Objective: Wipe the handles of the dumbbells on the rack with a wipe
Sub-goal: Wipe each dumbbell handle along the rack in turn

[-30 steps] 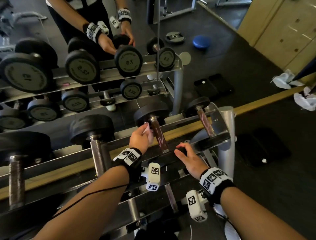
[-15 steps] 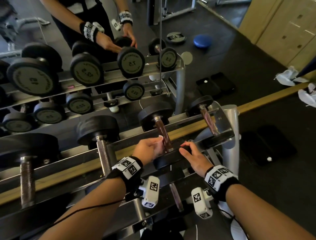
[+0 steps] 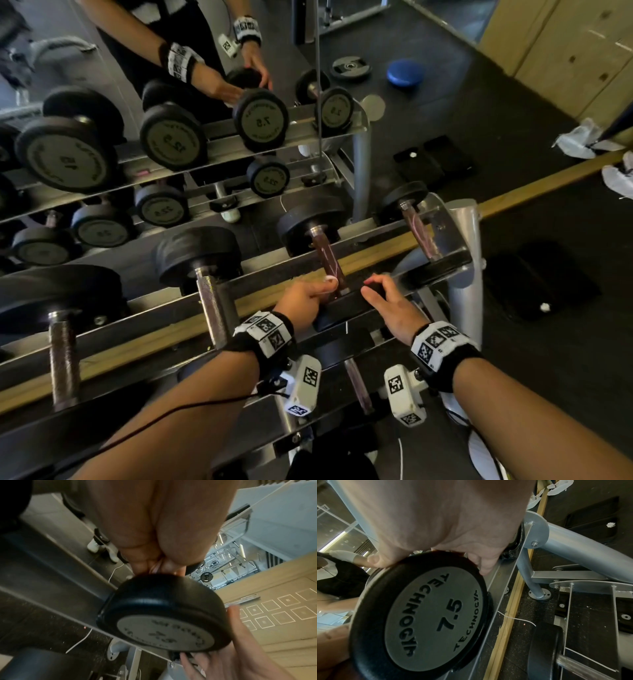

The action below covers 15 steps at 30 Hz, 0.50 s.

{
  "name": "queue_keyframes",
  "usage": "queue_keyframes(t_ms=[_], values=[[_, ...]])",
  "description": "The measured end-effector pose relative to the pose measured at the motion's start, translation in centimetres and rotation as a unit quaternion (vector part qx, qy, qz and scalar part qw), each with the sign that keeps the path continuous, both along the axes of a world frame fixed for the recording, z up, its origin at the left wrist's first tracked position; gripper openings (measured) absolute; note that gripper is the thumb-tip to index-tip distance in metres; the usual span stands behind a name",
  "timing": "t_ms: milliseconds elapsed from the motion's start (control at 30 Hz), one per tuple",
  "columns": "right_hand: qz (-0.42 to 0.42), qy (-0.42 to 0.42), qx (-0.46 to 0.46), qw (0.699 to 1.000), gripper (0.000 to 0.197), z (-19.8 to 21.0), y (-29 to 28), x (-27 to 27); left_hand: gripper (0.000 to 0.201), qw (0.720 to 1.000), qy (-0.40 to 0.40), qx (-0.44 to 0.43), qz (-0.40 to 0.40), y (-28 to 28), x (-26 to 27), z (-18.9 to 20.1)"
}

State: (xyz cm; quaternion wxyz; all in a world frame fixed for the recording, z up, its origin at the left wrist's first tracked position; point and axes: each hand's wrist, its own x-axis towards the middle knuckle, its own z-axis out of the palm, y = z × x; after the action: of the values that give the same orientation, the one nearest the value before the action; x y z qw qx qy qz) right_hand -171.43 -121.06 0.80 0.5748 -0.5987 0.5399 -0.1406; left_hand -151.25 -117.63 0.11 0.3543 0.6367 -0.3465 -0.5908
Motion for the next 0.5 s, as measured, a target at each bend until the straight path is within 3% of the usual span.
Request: queue_keyframes(t_ms=[100,200,267,333,500], values=[[0.005,0.001,-0.002,1.000,0.029,0.0,-0.1,-0.1,0.022,1.000,0.001,-0.005,-0.013,0.0,0.9,0.4],[0.004,0.005,-0.006,1.000,0.029,0.1,0.0,-0.1,0.020,0.993,0.038,-0.032,0.105,-0.5,1.5,0.1],[-0.001,0.002,-0.003,1.000,0.028,0.2,0.1,0.0,0.023,0.988,0.064,-0.020,0.140,-0.6,0.9,-0.3],[-0.001,0.006,0.000,1.000,0.026,0.3,0.2,0.1,0.024,0.993,0.046,-0.005,0.107,-0.5,-0.3,-0.9],[-0.005,0.014,0.000,1.000,0.027,0.4,0.2,0.0,0.038,0.990,0.118,0.046,0.066,0.1,-0.8,-1.8]])
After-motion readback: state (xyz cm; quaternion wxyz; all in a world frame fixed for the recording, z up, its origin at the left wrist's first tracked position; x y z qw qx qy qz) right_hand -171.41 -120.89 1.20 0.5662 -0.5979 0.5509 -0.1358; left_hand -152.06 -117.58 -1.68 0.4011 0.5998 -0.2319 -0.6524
